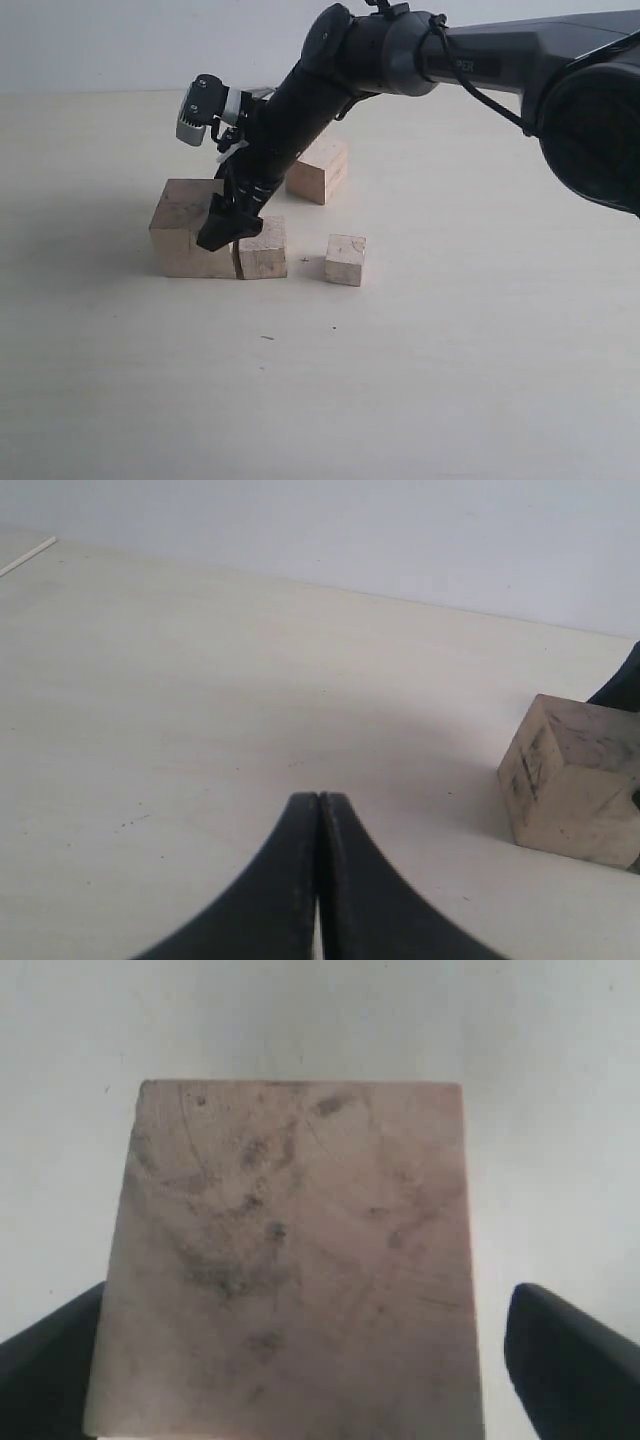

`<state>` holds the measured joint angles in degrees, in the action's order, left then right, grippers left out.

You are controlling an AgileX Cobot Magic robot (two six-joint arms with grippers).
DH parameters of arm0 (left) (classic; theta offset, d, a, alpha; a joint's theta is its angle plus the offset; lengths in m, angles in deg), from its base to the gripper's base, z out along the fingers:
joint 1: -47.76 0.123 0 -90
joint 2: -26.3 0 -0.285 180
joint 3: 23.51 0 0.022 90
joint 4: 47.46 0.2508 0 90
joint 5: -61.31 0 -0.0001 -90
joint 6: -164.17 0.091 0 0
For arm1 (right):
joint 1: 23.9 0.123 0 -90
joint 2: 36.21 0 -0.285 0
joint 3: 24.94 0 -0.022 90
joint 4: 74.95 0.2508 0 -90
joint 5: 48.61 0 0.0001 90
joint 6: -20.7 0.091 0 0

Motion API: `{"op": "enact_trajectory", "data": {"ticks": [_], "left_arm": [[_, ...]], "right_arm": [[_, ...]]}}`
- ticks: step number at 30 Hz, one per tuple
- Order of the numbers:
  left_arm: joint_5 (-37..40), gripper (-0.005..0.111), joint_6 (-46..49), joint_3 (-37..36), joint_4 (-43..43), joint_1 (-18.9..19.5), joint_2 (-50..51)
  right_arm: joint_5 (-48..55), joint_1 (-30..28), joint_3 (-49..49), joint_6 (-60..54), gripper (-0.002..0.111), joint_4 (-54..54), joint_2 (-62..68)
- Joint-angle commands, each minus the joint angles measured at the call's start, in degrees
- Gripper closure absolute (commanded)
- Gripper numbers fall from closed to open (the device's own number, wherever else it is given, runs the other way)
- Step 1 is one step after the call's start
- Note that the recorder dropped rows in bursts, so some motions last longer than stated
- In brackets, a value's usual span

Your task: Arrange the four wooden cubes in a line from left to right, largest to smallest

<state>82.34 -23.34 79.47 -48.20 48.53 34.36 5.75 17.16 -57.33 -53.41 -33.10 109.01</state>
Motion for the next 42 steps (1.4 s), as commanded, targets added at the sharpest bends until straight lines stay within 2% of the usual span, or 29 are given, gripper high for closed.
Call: {"op": "enact_trajectory", "data": {"ticks": [1, 16, 22, 26, 29, 32, 37, 40, 42], "left_arm": [[-0.5, 0.107, 0.2, -0.2, 0.1, -0.3, -0.3], [-0.5, 0.107, 0.2, -0.2, 0.1, -0.3, -0.3], [-0.5, 0.107, 0.2, -0.2, 0.1, -0.3, -0.3], [-0.5, 0.107, 0.2, -0.2, 0.1, -0.3, -0.3], [-0.5, 0.107, 0.2, -0.2, 0.1, -0.3, -0.3], [-0.5, 0.107, 0.2, -0.2, 0.1, -0.3, -0.3], [-0.5, 0.107, 0.2, -0.2, 0.1, -0.3, -0.3], [-0.5, 0.107, 0.2, -0.2, 0.1, -0.3, -0.3], [-0.5, 0.107, 0.2, -0.2, 0.1, -0.3, -0.3]], "right_arm": [[-1.4, -0.2, 0.1, -0.3, 0.015, -1.6, -1.7], [4.6, -0.2, 0.1, 4.2, 0.015, 1.6, -7.0], [4.0, -0.2, 0.1, 17.9, 0.016, -4.1, -12.3], [3.8, -0.2, 0.1, 32.7, 0.02, -13.9, -15.4], [3.5, -0.2, 0.1, 40.0, 0.026, -26.4, -15.8], [3.9, -0.2, 0.1, 47.3, 0.039, -34.9, -15.2], [4.4, -0.2, 0.1, 49.1, 0.065, -31.4, -13.3], [4.4, -0.2, 0.1, 48.3, 0.075, -28.5, -11.7], [5.5, -0.2, 0.2, 48.5, 0.076, -26.8, -10.8]]}}
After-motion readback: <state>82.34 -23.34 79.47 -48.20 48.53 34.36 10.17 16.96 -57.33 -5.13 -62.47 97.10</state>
